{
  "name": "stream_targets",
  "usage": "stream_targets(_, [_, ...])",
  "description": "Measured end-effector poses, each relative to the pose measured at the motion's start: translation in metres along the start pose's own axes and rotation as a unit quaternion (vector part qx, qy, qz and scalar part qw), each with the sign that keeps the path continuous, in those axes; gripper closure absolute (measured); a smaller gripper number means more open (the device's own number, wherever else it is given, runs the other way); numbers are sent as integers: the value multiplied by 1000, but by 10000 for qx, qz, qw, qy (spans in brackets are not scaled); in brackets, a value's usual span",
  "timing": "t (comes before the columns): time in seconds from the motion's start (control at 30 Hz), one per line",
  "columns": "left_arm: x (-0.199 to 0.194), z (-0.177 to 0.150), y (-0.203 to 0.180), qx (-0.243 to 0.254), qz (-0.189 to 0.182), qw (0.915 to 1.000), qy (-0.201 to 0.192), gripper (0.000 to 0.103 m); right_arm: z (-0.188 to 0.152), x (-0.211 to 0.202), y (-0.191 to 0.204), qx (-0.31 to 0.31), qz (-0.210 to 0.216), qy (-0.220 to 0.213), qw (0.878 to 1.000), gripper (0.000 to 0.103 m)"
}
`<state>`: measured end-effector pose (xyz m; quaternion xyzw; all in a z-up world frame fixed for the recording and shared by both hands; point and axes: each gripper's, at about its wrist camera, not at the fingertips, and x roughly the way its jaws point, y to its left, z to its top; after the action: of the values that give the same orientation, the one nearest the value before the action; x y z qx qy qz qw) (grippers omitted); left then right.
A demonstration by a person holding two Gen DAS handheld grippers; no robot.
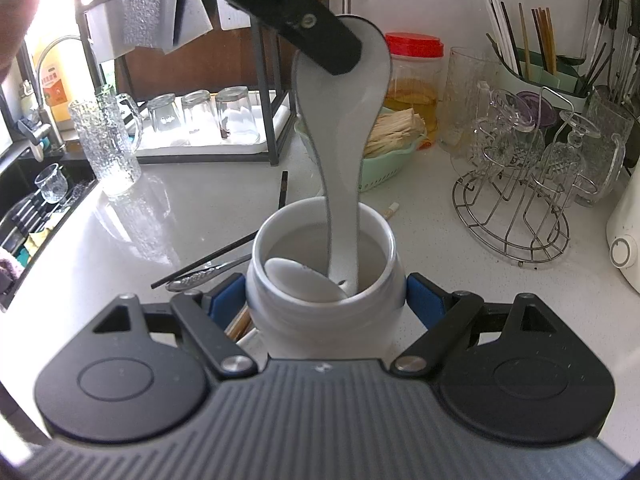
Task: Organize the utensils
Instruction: 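Lower the long-handled spoon into the mug held by the right tool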
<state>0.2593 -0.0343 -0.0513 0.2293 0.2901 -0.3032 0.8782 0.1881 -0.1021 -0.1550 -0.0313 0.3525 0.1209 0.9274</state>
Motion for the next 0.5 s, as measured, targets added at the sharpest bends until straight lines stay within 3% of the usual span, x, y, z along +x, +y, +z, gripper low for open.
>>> stream_targets(0.2, [7,-3,-2,-96,14,10000,-22,97,1,0,0,-13,7,-6,10000,14])
stream_targets(0.5, [11,-7,-2,-255,-465,9974,489,96,-1,-1,0,-15,18,-32,10000,14])
